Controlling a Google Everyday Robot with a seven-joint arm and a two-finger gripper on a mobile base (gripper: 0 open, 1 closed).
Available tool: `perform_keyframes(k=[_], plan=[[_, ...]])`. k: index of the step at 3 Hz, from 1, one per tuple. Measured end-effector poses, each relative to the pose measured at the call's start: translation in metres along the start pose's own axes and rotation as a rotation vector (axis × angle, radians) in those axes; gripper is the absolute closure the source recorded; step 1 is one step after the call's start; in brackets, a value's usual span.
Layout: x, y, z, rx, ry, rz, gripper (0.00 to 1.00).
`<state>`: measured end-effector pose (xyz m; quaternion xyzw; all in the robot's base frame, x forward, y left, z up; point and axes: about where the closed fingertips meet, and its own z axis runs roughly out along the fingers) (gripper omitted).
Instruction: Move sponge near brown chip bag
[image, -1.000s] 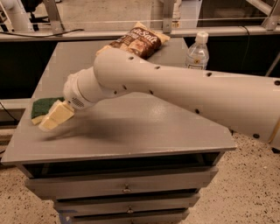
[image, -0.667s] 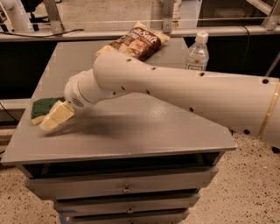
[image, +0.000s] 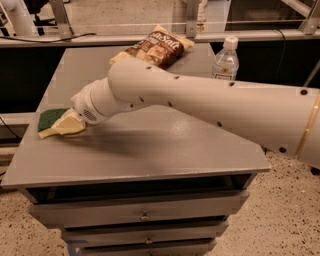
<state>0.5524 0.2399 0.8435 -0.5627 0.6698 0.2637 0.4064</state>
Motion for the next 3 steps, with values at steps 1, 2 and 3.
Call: perform_keyframes(k=[1,2,3], plan=[[-0.001,-0.003,-0.01,0.014,0.002,0.008,0.65],[-0.002,-0.012,-0.026,0.043,0.02,-0.004,0.88],[0.0,-0.031,-0.061,0.103,0.064,-0.032,1.0]])
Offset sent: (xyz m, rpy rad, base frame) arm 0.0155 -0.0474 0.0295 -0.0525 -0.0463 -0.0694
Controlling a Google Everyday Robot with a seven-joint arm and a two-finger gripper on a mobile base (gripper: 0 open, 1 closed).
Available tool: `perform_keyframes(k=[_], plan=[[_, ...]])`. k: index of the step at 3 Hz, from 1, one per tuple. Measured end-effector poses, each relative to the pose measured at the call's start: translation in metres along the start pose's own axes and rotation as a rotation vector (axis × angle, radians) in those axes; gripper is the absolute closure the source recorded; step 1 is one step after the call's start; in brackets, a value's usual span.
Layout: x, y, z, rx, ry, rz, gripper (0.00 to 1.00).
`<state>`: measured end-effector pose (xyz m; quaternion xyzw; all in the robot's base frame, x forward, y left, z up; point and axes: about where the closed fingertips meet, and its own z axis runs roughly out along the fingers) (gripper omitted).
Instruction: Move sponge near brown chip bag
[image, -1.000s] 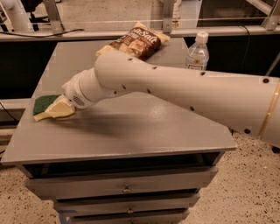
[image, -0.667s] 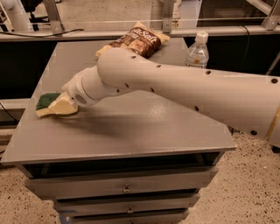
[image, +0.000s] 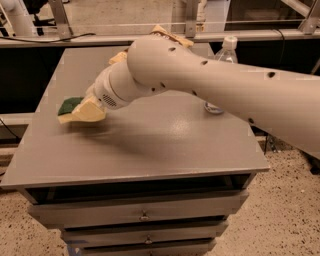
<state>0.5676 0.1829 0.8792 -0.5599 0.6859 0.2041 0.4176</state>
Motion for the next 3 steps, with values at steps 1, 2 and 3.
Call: perform_keyframes(k=[1,2,3], plan=[[-0.0006,-0.0062,-0.0552,0.06,0.031,-0.042,1.0],[-0.0023,-0.0061,-0.061,0.068,0.033,-0.048,1.0],[-0.0021,-0.0086,-0.065,0.081,0.051,-0.06,1.0]])
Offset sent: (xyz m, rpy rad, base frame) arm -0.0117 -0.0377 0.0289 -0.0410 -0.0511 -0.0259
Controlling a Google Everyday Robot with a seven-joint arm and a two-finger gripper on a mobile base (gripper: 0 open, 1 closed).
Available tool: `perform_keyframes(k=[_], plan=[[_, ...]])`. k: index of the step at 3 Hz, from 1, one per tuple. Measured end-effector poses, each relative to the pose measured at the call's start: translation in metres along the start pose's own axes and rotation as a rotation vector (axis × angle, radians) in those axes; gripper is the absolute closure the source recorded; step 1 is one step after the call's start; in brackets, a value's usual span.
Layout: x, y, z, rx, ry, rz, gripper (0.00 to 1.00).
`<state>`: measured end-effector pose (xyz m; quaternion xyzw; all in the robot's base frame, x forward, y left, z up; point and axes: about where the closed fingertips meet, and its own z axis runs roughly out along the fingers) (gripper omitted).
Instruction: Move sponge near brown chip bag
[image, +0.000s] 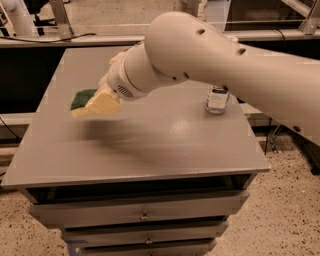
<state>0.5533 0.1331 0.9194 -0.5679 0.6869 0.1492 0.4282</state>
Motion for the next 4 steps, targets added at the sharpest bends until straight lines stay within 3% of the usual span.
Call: perform_keyframes(k=[1,2,3,4], plan=[[0.01,-0.023,-0.009,0.038,0.06,-0.034,1.0],[0.037,-0.071,-0.023,0.098,0.162,-0.107,1.0],[0.079,-0.105,-0.035,0.125,0.269,-0.144,1.0],[0.11,-0.128,-0.044,0.154,0.337,-0.158,1.0]])
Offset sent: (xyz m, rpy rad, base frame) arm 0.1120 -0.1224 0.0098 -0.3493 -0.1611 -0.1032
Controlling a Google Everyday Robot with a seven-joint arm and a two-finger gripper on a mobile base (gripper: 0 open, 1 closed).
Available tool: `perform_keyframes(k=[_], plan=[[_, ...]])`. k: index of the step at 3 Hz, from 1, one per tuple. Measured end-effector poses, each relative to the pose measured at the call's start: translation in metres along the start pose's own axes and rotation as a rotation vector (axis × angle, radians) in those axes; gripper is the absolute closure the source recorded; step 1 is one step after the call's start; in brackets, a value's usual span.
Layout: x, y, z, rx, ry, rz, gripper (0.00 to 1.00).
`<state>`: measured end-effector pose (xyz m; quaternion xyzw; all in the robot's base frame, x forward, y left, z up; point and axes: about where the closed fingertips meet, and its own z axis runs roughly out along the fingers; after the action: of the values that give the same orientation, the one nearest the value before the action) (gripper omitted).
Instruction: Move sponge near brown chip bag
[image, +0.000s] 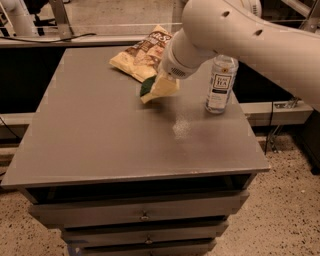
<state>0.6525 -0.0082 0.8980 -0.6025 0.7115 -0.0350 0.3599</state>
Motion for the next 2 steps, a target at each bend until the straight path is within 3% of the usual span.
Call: perform_keyframes(k=[2], plan=[[0.016,-0.027,0.017,0.044,0.022,-0.011,1.0]])
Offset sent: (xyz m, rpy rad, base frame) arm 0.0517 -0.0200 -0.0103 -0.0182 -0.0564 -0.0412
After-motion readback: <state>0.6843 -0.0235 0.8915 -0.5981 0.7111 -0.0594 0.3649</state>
